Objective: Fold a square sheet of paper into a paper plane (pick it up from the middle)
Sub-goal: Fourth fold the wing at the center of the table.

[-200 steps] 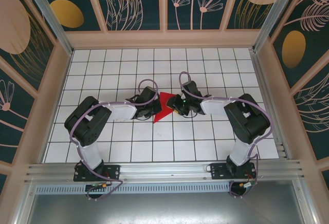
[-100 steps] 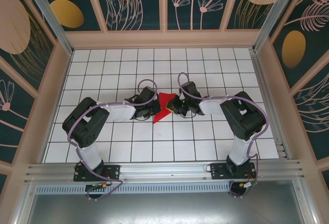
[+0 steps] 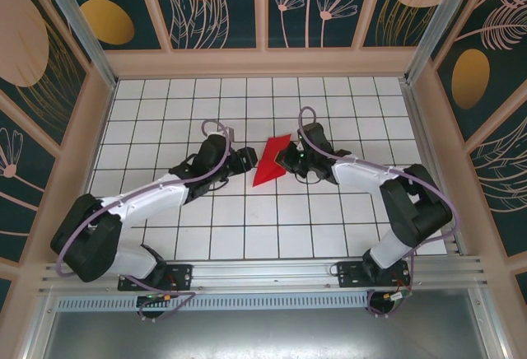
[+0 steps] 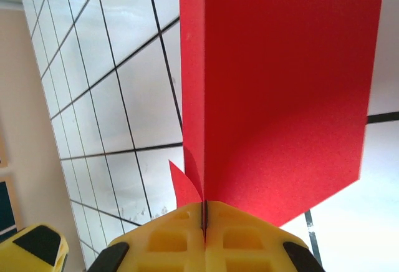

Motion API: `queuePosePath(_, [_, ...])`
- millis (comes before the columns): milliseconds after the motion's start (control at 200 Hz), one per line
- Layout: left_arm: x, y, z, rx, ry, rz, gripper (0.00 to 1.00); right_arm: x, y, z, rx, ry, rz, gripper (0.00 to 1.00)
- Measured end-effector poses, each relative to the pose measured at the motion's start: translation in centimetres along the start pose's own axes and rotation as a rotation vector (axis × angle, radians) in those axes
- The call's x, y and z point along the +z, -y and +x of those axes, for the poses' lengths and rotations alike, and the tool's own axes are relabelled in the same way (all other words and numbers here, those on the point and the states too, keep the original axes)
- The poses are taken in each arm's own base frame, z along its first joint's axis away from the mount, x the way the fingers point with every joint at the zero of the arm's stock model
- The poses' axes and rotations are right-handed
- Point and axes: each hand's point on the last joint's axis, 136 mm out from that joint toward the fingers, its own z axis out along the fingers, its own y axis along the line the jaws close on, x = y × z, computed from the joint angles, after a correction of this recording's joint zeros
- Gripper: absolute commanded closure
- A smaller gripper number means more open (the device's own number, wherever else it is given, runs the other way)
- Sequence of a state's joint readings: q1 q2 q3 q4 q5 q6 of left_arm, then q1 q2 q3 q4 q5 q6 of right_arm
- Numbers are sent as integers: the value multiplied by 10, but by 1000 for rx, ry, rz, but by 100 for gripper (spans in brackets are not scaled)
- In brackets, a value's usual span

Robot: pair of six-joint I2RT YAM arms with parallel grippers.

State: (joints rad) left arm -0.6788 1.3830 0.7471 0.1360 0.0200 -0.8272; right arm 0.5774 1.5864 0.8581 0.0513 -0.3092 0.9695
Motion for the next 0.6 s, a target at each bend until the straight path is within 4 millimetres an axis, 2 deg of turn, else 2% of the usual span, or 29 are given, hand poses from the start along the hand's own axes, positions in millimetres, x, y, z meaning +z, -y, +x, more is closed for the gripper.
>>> queuePosePath(170, [1, 10, 4, 121, 11, 93, 18, -2, 11, -5, 62, 28, 46, 100])
queuePosePath(275, [7, 16, 7, 201, 14, 135, 12, -2, 19, -6, 113, 39, 68, 100])
queuePosePath(415, [17, 21, 18, 309, 20, 175, 12, 4, 29, -5, 172, 28, 93, 100])
queuePosePath(515, [26, 17, 36, 391, 1, 173, 19, 11, 41, 1, 215, 1, 127, 100])
queuePosePath(600, [35, 11, 46, 450, -11, 157, 22, 13, 48, 4, 251, -19, 146, 100])
